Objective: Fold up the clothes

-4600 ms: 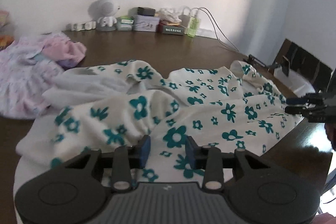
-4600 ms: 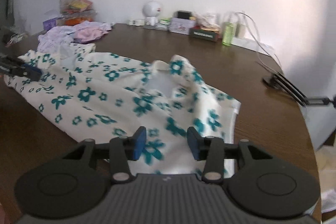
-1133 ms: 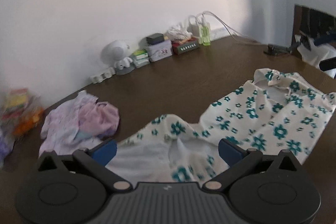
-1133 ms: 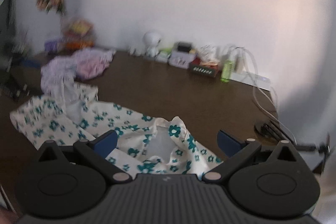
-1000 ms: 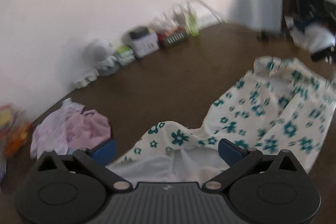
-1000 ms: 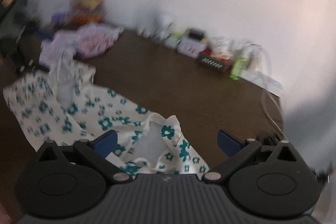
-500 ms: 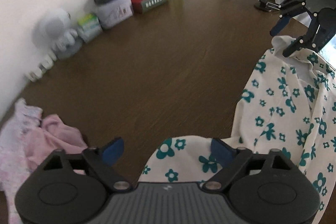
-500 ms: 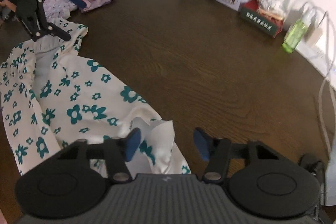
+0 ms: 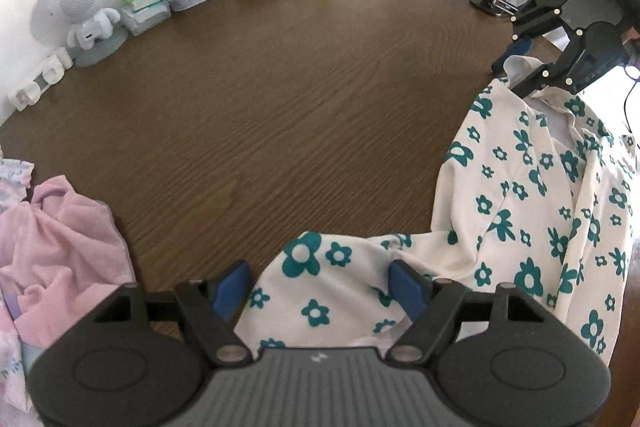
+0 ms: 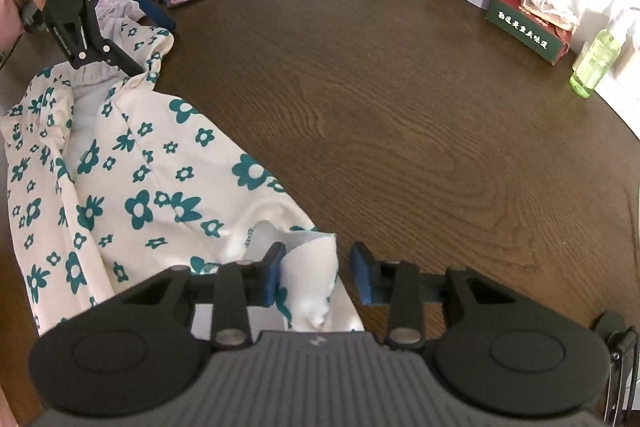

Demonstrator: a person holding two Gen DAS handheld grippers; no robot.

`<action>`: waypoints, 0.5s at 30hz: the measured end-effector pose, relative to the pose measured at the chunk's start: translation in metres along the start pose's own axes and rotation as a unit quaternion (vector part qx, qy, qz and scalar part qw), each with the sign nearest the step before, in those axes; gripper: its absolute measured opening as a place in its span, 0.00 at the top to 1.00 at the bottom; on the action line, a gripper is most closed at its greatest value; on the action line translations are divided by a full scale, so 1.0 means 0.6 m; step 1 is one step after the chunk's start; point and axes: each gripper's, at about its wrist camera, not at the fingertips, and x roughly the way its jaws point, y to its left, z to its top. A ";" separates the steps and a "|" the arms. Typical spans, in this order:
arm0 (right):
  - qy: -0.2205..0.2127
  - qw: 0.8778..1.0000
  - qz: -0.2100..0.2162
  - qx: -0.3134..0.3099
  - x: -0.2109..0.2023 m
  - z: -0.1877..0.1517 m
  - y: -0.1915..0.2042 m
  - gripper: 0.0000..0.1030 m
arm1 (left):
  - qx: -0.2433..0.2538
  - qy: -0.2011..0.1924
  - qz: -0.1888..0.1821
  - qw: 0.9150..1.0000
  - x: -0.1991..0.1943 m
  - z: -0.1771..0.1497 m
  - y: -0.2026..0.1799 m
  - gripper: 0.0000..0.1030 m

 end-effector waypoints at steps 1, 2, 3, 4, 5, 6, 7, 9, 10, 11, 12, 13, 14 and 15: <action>-0.003 1.000 -0.001 -0.001 -0.001 -0.001 0.000 0.70 | 0.000 -0.001 0.000 1.000 -0.001 0.000 -0.001 0.28; -0.005 1.000 -0.002 -0.002 -0.001 -0.003 0.001 0.79 | -0.001 -0.002 0.000 1.000 -0.001 -0.001 -0.002 0.34; -0.007 1.000 0.000 -0.005 -0.002 -0.004 0.004 0.87 | 0.002 -0.004 -0.004 1.000 -0.005 -0.001 -0.005 0.40; -0.008 1.000 0.000 -0.007 -0.002 -0.005 0.008 0.89 | 0.003 -0.006 -0.008 1.000 -0.007 -0.001 -0.010 0.53; -0.009 1.000 -0.004 -0.013 -0.002 -0.007 0.012 0.91 | 0.004 -0.008 -0.013 1.000 -0.009 -0.002 -0.015 0.65; -0.010 1.000 -0.006 -0.017 -0.003 -0.008 0.016 0.93 | 0.005 -0.010 -0.018 1.000 -0.011 -0.003 -0.019 0.71; -0.011 1.000 -0.008 -0.021 -0.004 -0.009 0.019 0.94 | 0.007 -0.014 -0.019 1.000 -0.013 -0.006 -0.026 0.78; -0.017 0.999 -0.012 -0.028 -0.008 -0.012 0.025 0.96 | 0.009 -0.028 -0.018 0.999 -0.020 -0.011 -0.035 0.88; -0.021 0.999 -0.014 -0.030 -0.012 -0.013 0.029 0.96 | 0.008 -0.035 -0.014 0.999 -0.022 -0.013 -0.040 0.90; -0.025 0.999 -0.016 -0.033 -0.015 -0.015 0.032 0.96 | 0.010 -0.044 -0.010 0.999 -0.026 -0.016 -0.045 0.91; -0.032 0.999 -0.019 -0.035 -0.022 -0.017 0.035 0.97 | 0.011 -0.053 -0.005 0.999 -0.032 -0.019 -0.049 0.91; -0.038 0.998 -0.021 -0.037 -0.028 -0.020 0.039 0.97 | 0.013 -0.066 0.003 0.998 -0.040 -0.024 -0.054 0.92; -0.047 0.998 -0.019 -0.036 -0.036 -0.022 0.042 0.97 | 0.015 -0.078 0.010 0.997 -0.048 -0.029 -0.059 0.92; -0.056 0.998 -0.020 -0.034 -0.046 -0.026 0.044 0.97 | 0.017 -0.091 0.017 0.996 -0.056 -0.034 -0.064 0.92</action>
